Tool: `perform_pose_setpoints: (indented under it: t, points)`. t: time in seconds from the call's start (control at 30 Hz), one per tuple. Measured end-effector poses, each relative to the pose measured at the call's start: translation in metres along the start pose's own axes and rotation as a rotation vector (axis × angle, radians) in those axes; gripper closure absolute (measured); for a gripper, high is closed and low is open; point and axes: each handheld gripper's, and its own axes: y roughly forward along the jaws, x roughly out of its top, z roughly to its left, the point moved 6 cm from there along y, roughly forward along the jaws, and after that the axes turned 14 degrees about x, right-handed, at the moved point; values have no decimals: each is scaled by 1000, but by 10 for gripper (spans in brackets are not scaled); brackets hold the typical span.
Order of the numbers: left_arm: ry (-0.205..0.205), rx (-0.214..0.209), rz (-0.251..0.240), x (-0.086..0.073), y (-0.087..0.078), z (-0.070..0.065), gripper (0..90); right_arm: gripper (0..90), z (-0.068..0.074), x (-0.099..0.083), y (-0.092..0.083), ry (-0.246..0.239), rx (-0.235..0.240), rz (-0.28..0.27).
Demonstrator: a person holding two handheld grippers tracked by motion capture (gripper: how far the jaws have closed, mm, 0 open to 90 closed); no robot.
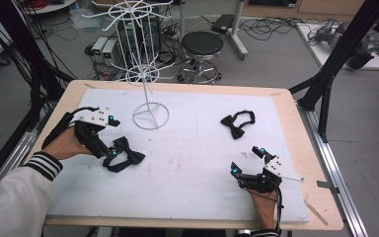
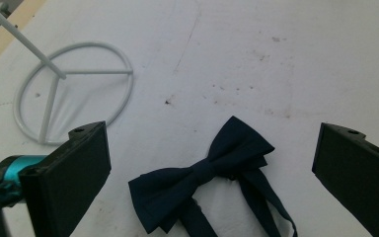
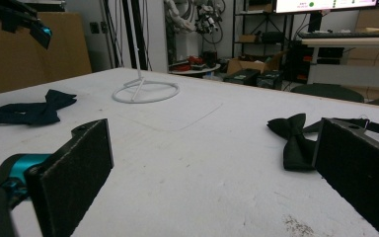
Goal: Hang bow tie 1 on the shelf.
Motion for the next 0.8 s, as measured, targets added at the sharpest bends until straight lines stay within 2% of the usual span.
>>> perform_pose_setpoints:
  t: [0.1,0.33,0.47,0.63,0.7,0.8]
  points:
    - [16,-15,10,1,3,1,18,12,0,0,0,0,0,0]
    - [54,-41,74,-5,15,2,18,12,0,0,0,-3,-1,0]
    - [67,-48,101,-8,24,1,28,12,0,0,0,-3,-2,0]
    - [62,-61,118,-11,34,-1,28,12,0,0,0,-3,-2,0]
    - [79,-69,140,-13,37,-1,29,12,0,0,0,-3,-1,0]
    - [78,-68,144,-14,41,-2,29,12,0,0,0,-2,-1,-1]
